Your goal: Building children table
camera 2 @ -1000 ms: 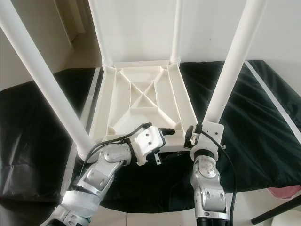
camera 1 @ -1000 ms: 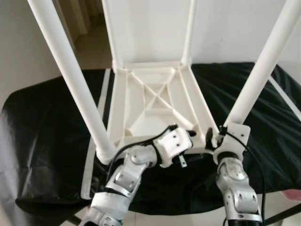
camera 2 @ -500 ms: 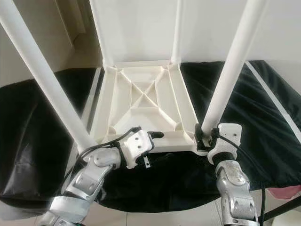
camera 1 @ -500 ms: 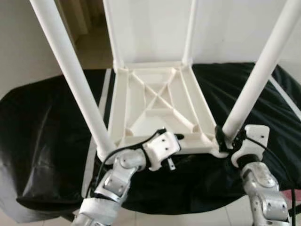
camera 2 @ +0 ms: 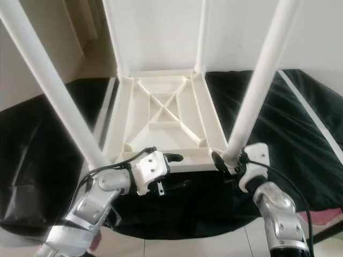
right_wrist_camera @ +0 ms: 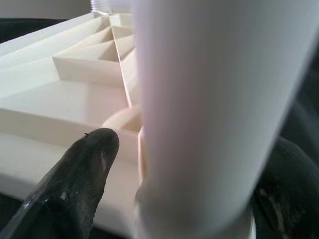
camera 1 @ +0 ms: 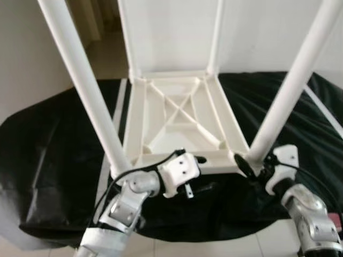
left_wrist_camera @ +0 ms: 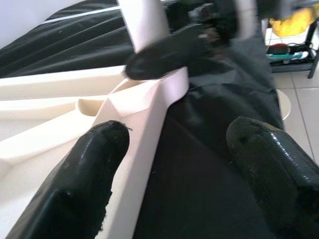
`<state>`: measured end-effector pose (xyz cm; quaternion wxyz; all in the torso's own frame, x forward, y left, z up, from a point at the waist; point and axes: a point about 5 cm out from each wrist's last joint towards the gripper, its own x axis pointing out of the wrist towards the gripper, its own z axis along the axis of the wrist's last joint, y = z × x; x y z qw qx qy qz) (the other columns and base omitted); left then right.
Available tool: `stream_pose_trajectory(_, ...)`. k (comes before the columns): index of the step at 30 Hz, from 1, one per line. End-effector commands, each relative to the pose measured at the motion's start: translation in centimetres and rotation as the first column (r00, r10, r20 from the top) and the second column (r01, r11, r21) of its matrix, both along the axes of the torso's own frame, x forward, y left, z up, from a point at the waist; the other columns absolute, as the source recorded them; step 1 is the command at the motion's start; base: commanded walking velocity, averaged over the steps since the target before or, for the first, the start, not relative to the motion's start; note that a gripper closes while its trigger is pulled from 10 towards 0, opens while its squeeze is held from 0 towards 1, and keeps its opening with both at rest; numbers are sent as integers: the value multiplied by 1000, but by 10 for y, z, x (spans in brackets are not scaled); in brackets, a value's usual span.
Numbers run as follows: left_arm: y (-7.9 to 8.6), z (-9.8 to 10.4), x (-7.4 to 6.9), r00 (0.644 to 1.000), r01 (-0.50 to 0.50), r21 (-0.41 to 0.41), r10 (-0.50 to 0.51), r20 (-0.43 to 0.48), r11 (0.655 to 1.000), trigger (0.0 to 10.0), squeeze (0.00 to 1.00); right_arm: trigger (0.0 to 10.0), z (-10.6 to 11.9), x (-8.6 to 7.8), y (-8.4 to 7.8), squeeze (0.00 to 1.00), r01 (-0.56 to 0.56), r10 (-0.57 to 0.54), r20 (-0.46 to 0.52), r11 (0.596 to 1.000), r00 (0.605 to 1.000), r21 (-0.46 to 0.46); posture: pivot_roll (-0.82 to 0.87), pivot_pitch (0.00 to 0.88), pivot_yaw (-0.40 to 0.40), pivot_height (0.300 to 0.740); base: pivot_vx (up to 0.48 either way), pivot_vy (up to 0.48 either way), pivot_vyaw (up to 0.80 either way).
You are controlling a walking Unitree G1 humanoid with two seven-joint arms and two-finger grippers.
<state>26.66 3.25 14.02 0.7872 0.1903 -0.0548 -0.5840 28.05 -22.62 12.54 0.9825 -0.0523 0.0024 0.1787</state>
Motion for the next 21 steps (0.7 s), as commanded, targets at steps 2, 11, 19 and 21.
stream_pose_trajectory(2, -1, 1, -1, 1000, -2, -2, 2, 1, 1000, 10000, 0, 10000, 2, 6, 3, 0, -39, 39, 17, 999, 999, -27, -97, 0, 36, 740, 0, 0, 0)
stream_pose_trajectory(11, -5, 4, -3, 1000, 5, -6, -5, 2, 1000, 10000, 0, 10000, 9, 16, 9, 0, -141, 143, 13, 986, 990, -93, -81, 0, 24, 740, 0, 0, 0)
stream_pose_trajectory(19, -4, 3, -5, 1000, 2, -6, -2, -1, 1000, 10000, 0, 0, -3, 13, 3, 0, -179, 179, -17, 978, 984, -107, -73, 0, 22, 740, 0, 0, 0)
stream_pose_trajectory(21, -4, 2, -5, 1000, 2, -4, -2, -2, 1000, 10000, 0, 0, -5, 11, 2, 0, -171, 170, -26, 981, 985, -96, -73, 0, 23, 740, 0, 0, 0)
